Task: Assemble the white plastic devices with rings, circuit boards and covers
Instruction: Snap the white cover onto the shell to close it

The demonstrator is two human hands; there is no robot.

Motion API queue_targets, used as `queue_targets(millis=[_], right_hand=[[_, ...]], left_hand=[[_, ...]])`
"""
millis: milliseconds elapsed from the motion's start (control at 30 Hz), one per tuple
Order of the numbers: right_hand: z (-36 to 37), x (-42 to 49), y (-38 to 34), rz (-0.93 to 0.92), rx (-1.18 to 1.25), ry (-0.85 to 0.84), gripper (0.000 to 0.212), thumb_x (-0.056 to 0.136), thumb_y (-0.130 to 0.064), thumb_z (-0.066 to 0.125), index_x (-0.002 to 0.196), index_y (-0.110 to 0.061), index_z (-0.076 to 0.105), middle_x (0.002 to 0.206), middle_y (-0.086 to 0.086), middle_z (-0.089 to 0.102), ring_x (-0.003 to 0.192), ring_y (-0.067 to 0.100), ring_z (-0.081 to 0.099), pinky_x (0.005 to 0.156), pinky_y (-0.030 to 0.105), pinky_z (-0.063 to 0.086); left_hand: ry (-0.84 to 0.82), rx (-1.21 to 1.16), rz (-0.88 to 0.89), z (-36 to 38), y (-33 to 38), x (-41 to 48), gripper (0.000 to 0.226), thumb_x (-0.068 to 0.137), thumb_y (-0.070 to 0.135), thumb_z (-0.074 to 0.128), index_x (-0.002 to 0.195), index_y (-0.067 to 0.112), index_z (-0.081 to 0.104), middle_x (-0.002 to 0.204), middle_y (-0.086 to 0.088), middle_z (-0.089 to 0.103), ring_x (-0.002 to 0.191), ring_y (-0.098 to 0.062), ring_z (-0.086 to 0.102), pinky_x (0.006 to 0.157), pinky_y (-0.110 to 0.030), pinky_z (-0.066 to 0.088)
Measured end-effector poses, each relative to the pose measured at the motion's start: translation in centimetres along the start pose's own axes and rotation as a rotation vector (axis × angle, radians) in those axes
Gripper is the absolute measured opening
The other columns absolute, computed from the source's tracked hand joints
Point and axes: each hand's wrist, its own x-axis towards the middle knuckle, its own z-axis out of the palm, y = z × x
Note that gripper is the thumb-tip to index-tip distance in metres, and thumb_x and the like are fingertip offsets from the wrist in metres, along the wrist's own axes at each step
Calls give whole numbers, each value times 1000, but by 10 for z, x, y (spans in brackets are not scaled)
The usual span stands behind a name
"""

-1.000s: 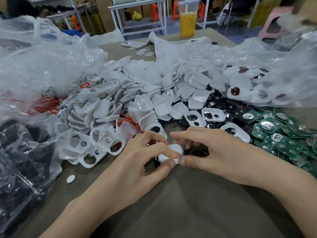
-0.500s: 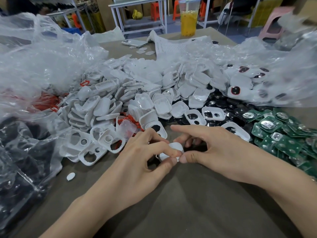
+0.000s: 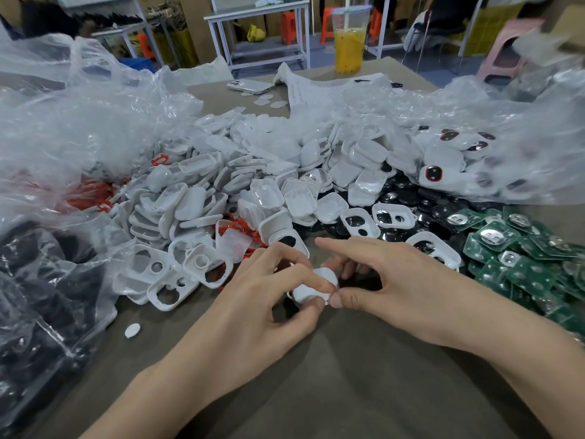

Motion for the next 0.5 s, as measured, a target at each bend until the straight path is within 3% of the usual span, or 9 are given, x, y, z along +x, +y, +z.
queue_targets(millis=[200, 500], right_hand=[[-2, -1, 1, -31, -12, -4, 67, 83, -63, 60, 146, -48, 39, 119, -36, 54, 111, -10, 51, 91, 17, 42], [-2, 1, 3, -51, -68, 0, 59, 88, -58, 63, 142, -46, 45, 113, -33, 53, 112, -9, 51, 94, 17, 43]], left_hand=[[1, 37, 44, -1, -2, 0, 16, 92, 46, 57, 106, 52, 64, 117, 24, 48, 115, -13, 53, 92, -18, 39], [17, 182, 142, -5, 1, 1, 20, 98, 41, 53, 111, 40, 68, 117, 17, 54, 107, -10, 54, 92, -18, 39]])
